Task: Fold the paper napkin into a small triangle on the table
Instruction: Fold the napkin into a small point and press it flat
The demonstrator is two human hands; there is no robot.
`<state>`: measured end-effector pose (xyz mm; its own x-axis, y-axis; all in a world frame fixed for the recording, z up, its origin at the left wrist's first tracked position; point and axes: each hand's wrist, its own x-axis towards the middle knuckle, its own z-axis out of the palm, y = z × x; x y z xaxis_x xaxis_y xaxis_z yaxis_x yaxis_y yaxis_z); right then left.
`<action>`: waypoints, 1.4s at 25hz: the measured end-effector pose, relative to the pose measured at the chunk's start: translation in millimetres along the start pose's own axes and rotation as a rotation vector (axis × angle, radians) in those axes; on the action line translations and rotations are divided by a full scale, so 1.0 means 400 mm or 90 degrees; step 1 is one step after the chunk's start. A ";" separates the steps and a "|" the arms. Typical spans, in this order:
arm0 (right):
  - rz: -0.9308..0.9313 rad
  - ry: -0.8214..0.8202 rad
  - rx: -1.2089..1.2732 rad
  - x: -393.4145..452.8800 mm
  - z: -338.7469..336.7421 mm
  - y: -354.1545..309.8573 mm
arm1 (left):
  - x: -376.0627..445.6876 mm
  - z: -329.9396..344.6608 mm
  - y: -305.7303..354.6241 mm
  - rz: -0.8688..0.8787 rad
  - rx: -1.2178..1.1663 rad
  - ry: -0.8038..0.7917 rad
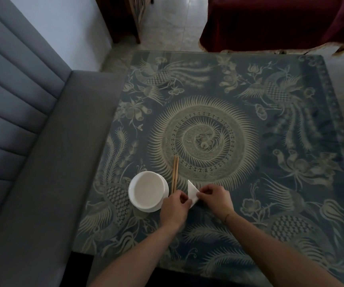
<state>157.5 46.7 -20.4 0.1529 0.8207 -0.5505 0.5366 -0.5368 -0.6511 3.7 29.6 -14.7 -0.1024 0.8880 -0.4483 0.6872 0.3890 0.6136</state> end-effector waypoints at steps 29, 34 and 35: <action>-0.012 0.056 -0.105 -0.003 0.003 -0.014 | 0.023 -0.002 0.003 0.155 0.196 0.035; 0.007 0.068 -0.086 -0.014 -0.008 -0.018 | 0.015 -0.007 0.012 0.170 0.176 0.042; 0.007 0.072 -0.085 -0.016 -0.010 -0.020 | 0.014 -0.008 0.013 0.172 0.177 0.043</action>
<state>155.5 46.3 -9.6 0.2474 0.8360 -0.4897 0.6383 -0.5209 -0.5668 4.3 37.5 -12.0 0.0686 0.9670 -0.2453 0.8632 0.0657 0.5005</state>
